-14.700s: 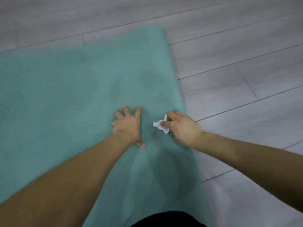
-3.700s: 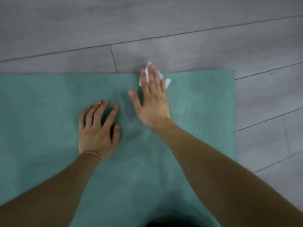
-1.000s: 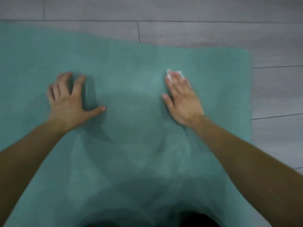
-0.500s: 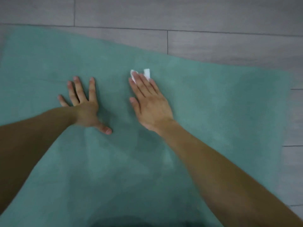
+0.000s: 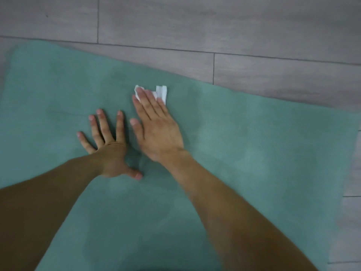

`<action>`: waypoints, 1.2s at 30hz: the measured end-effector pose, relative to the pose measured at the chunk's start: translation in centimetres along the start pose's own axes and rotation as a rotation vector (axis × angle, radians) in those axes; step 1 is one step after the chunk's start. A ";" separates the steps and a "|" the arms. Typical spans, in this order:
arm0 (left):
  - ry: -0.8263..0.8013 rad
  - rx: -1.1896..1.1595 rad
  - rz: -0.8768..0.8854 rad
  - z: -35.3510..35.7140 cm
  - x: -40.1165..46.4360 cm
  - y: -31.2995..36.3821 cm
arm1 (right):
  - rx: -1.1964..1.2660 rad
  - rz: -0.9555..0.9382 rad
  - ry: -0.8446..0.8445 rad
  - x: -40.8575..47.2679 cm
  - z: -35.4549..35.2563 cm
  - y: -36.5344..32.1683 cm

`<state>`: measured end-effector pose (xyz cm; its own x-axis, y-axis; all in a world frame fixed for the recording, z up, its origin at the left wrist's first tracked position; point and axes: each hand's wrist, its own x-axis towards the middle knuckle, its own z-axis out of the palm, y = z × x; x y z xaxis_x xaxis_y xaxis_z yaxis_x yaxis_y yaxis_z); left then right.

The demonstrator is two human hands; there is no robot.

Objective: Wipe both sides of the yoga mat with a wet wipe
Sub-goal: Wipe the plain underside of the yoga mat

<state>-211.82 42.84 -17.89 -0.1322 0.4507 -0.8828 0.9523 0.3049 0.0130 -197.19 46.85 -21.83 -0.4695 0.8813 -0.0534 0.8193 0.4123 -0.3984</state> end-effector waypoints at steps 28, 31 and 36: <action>-0.024 -0.002 0.029 -0.3 -0.5 0.3 | -0.082 0.806 0.221 -6.6 -4.8 11.8; -0.038 0.007 -0.017 -0.4 -0.4 0.3 | 0.002 0.347 0.119 3.8 -0.8 0.8; -0.003 0.001 0.009 -0.3 -0.2 0.3 | -0.041 0.054 0.008 3.7 -1.6 2.6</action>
<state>-211.62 43.11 -17.60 -0.1232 0.4508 -0.8841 0.9537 0.3000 0.0201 -196.26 51.58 -21.67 -0.4217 0.9043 -0.0660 0.8563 0.3733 -0.3570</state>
